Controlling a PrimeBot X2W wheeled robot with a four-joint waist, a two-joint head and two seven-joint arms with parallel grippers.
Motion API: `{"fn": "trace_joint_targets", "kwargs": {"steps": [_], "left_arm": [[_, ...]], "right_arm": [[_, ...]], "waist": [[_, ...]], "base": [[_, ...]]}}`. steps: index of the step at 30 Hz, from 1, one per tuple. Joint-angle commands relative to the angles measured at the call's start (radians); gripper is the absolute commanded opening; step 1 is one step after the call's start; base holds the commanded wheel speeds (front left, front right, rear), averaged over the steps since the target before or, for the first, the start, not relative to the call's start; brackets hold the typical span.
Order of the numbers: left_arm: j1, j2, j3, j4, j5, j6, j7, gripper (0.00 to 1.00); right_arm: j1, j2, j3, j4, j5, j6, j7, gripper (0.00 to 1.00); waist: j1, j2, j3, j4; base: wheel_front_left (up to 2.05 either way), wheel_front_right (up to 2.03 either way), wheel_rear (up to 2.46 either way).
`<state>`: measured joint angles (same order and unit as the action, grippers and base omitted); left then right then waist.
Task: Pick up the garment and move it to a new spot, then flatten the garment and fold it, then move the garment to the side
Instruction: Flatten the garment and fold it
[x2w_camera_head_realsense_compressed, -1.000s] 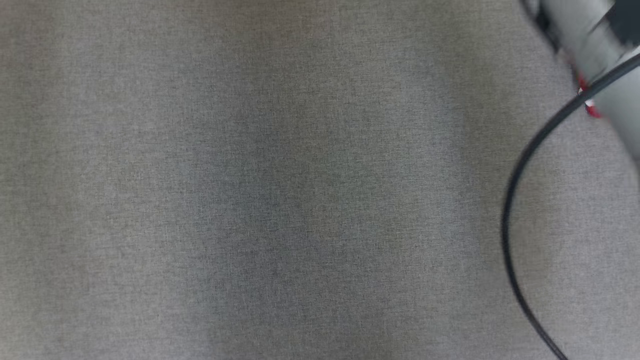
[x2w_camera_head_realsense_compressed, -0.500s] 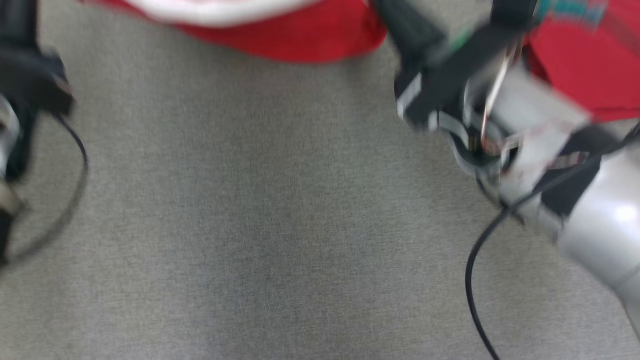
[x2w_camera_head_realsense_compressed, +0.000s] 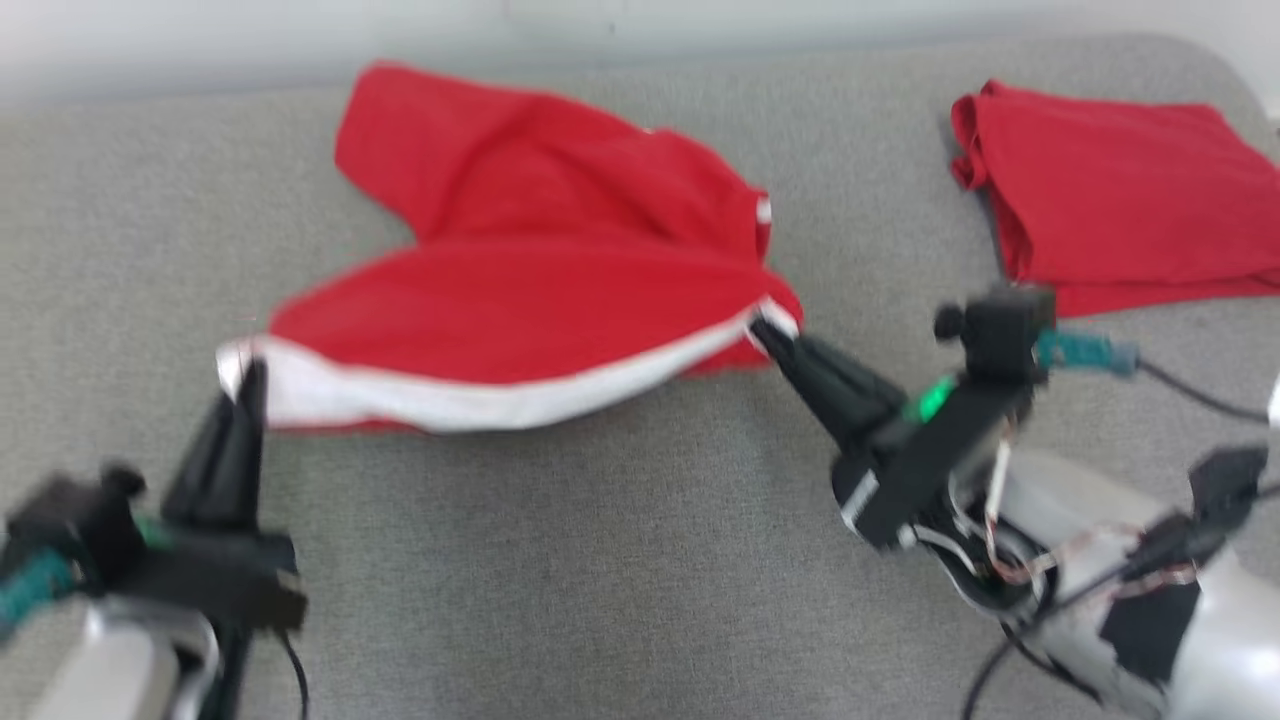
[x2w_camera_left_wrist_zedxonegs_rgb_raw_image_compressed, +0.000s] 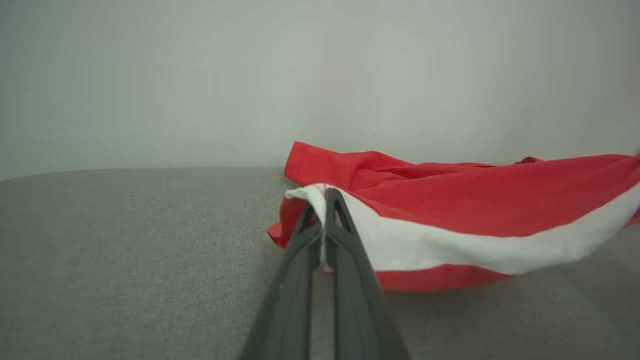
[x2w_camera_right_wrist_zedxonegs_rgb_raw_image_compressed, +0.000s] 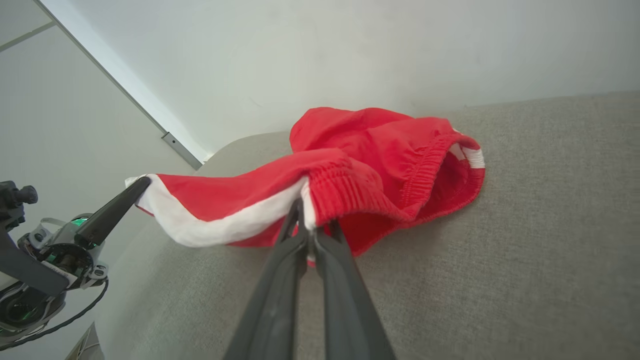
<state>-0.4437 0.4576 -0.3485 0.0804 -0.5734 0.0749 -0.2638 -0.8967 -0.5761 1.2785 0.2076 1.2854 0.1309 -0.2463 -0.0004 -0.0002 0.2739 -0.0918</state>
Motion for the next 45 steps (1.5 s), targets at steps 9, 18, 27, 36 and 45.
{"fn": "trace_joint_targets", "kwargs": {"steps": [9, 18, 27, 36, 45], "left_arm": [[0.273, -0.075, 0.031, -0.042, 0.063, 0.020, -0.002, 0.00], [0.454, -0.139, 0.101, -0.071, 0.138, 0.047, -0.002, 0.00], [0.535, -0.173, 0.160, -0.089, 0.171, 0.026, -0.003, 0.00], [0.424, -0.140, 0.182, -0.102, 0.226, -0.023, -0.003, 0.00], [0.137, -0.028, 0.151, -0.079, 0.283, -0.120, 0.069, 0.00]], "right_arm": [[0.228, -0.113, 0.002, -0.123, 0.041, 0.000, 0.020, 0.00], [0.423, -0.210, -0.001, -0.241, 0.123, 0.000, 0.105, 0.00], [0.503, -0.204, 0.000, -0.287, 0.145, 0.000, 0.169, 0.00], [0.471, -0.145, -0.050, -0.313, 0.103, 0.000, 0.085, 0.00], [0.394, -0.067, -0.128, -0.279, 0.098, 0.000, 0.027, 0.00]], "waist": [[0.0004, 0.0002, -0.089, 0.023], [0.0004, 0.0002, -0.144, 0.033], [0.0004, 0.0002, -0.156, 0.043], [0.0004, 0.0002, -0.139, 0.018], [0.0004, 0.0002, -0.067, -0.069]], "base": [[0.00, 0.00, 0.00], [0.00, 0.00, 0.00], [0.00, 0.00, 0.00], [0.00, 0.00, 0.00], [0.00, 0.00, 0.00]]}}
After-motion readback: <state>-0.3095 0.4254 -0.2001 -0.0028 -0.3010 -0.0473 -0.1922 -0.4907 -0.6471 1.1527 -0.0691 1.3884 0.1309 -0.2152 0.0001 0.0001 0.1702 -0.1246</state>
